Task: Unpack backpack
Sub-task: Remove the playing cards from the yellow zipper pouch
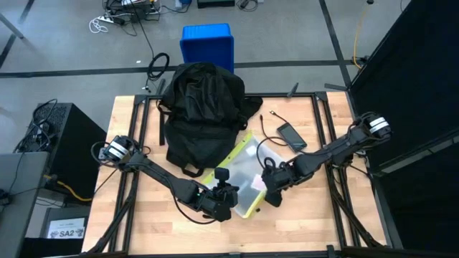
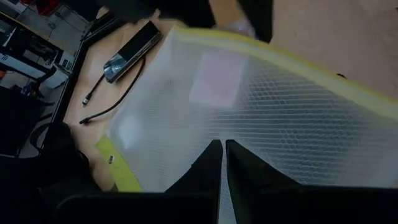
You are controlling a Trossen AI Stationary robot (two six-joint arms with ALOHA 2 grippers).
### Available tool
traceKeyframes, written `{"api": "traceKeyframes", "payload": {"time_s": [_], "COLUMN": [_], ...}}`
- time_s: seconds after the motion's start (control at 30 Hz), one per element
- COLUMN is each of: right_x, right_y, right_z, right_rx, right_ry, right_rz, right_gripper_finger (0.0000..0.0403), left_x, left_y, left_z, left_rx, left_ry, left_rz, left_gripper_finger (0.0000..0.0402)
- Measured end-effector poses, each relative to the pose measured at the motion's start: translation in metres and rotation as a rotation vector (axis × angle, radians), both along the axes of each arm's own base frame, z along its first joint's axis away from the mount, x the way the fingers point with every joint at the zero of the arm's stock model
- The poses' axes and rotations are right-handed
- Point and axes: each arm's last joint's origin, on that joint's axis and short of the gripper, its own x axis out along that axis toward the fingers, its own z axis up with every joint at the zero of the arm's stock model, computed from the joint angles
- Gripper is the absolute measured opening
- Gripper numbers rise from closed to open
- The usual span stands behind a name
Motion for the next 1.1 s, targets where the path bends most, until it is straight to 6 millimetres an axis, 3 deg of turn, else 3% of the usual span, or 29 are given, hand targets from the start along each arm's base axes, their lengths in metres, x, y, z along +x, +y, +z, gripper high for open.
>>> {"api": "traceKeyframes", "payload": {"time_s": [0.23,0.5,0.8,1.1], "right_x": [-0.018,-0.046,-0.069,-0.079], "right_y": [0.008,0.03,0.058,0.069], "right_z": [0.02,0.016,0.016,0.016], "right_rx": [0.011,0.036,-0.003,-0.042], "right_ry": [0.08,0.271,0.263,0.223], "right_rz": [0.006,0.033,0.006,-0.005], "right_gripper_finger": [0.0278,0.0278,0.0303,0.0335], "left_x": [0.0,0.0,0.0,0.001], "left_y": [0.0,0.0,0.0,0.0], "left_z": [0.0,0.0,0.0,0.001], "left_rx": [0.001,0.0,-0.001,-0.008], "left_ry": [0.001,0.001,0.0,-0.012], "left_rz": [0.0,0.001,0.001,0.001], "left_gripper_finger": [0.0001,0.0001,0.0001,0.0001]}}
